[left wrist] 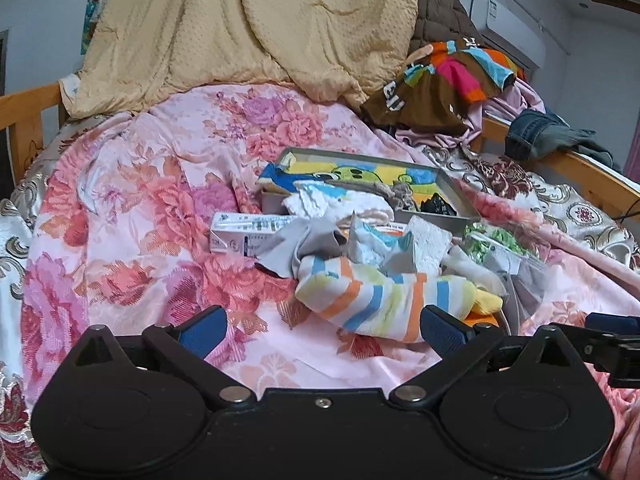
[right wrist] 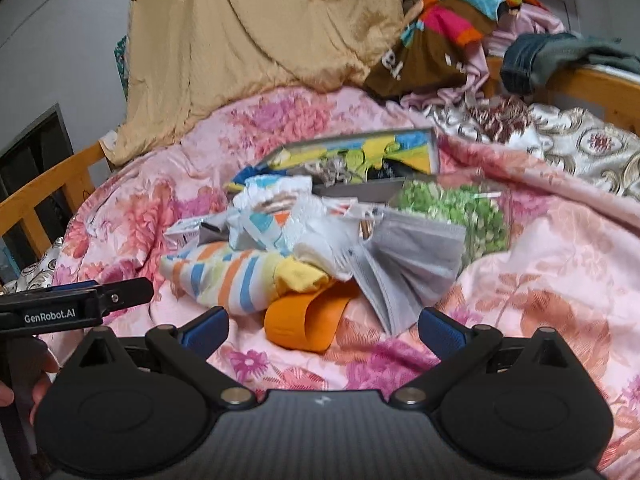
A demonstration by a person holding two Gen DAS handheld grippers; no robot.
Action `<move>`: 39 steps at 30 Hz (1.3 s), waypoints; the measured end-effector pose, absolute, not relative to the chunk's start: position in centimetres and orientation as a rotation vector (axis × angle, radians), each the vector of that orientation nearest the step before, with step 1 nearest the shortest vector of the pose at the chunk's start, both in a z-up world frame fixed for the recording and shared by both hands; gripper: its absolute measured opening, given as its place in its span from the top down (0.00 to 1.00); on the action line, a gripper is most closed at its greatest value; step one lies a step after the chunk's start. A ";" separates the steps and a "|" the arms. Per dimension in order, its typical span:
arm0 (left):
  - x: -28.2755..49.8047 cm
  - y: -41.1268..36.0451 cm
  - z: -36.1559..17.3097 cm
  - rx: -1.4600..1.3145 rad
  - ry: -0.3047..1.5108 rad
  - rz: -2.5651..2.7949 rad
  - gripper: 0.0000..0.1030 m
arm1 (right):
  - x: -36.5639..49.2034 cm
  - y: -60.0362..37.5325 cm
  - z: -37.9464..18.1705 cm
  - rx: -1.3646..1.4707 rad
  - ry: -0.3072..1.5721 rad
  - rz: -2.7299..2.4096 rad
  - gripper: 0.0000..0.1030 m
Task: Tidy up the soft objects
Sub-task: 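Grasp the orange rubber piece with the right gripper while the left gripper reaches the striped sock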
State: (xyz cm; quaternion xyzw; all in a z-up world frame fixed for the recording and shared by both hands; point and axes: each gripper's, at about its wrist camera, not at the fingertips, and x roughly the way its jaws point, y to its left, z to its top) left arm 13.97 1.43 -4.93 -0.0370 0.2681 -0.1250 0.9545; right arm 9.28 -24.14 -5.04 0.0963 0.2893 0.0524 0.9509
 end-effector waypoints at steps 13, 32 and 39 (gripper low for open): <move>15.9 1.8 -5.9 -0.059 0.549 -0.309 0.01 | 12.1 -23.2 -6.9 0.214 0.725 0.103 0.00; 21.5 0.7 -7.7 -0.195 0.659 -0.414 0.01 | 15.1 -23.4 -9.4 0.309 0.777 0.114 0.01; 23.7 0.4 -8.9 -0.296 0.734 -0.436 0.01 | 16.2 -23.2 -10.1 0.341 0.764 0.159 0.01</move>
